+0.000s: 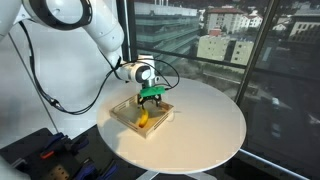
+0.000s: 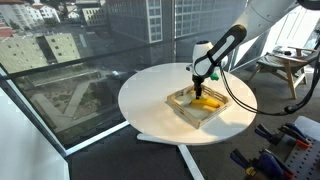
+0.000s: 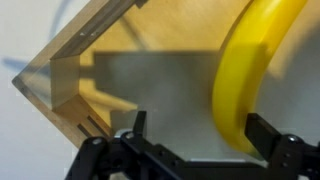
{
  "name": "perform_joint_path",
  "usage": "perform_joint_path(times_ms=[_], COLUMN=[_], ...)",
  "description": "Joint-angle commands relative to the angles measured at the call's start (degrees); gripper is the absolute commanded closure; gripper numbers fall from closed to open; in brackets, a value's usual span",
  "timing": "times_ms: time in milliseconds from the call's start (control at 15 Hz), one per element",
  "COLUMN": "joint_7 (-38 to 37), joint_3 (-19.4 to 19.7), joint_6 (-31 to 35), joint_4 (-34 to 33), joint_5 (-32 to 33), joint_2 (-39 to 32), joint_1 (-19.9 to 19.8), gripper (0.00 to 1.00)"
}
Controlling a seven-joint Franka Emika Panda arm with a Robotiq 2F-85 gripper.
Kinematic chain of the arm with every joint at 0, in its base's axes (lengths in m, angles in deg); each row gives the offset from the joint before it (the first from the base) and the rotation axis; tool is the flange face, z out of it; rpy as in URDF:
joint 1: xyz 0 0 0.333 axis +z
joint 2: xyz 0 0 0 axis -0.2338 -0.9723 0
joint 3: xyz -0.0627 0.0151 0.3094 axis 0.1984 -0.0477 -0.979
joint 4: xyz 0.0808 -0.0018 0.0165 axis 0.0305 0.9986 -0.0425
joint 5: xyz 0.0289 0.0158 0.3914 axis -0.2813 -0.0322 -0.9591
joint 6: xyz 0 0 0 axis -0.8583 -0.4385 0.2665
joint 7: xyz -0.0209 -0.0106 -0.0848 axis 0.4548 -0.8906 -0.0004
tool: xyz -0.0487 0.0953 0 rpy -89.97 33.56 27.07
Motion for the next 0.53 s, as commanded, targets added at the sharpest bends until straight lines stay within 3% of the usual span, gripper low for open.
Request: perform_joint_path(times_ms=[0,467], joint_7=[-2.2,-4.2], joint_3=[-0.2,0.3], joint_6=[-2.1,-1.7], joint_4=[0.0,4.8], joint_5=[-0.1,0.4], joint_2=[2.2,6.8], joint_1=[-0.1,-0.2], gripper=[0.00,0.00])
